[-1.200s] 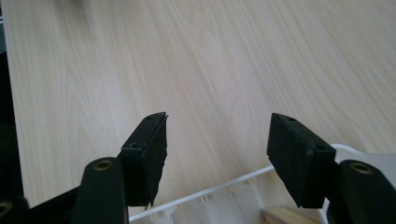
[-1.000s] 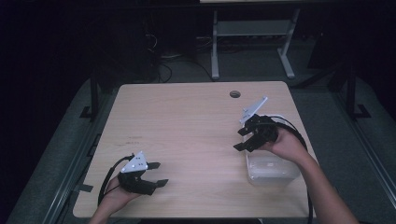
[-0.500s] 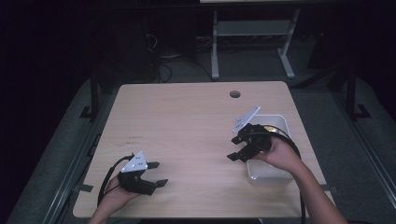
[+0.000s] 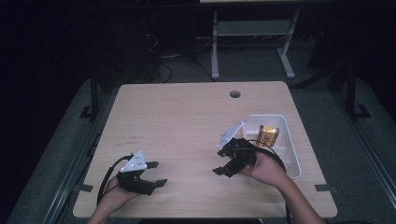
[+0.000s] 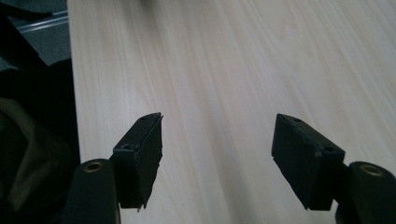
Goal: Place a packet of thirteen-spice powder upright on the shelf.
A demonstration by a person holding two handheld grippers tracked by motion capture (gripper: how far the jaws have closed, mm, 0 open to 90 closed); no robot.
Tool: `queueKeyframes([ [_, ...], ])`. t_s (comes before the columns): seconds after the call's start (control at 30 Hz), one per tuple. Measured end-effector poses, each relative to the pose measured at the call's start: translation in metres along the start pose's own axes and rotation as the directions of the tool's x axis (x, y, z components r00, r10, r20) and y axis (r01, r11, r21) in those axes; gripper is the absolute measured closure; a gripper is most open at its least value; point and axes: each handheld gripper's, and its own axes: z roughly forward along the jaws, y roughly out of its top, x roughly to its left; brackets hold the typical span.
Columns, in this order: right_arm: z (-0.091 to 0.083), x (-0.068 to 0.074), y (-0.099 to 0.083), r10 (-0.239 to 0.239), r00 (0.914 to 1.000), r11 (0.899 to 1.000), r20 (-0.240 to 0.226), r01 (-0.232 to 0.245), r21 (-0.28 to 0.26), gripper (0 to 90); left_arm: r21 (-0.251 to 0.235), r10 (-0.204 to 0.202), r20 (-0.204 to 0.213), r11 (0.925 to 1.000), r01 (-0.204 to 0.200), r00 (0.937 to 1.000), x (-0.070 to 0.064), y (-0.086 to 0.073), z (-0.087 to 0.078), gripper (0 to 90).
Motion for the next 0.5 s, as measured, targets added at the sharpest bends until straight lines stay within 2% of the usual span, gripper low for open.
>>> queueKeyframes([
  [0.23, 0.015, 0.016, 0.001, 0.013, 0.9997, 1.000, -0.018, -0.013, -0.008, 31.1, -0.002, -0.005, -0.004, 1.0000, 0.005, 1.0000, 0.000, -0.001, 0.000, 26.0],
  [0.4, 0.020, 0.025, -0.001, 0.015, 0.9999, 1.000, -0.007, -0.015, -0.015, 29.6, -0.001, -0.005, -0.003, 1.0000, 0.005, 1.0000, 0.000, -0.001, 0.000, 24.5],
  [0.5, 0.025, 0.035, -0.005, 0.027, 0.9993, 0.999, -0.026, -0.028, -0.041, 28.2, -0.001, -0.005, -0.002, 1.0000, 0.005, 1.0000, 0.000, -0.001, 0.001, 23.9],
])
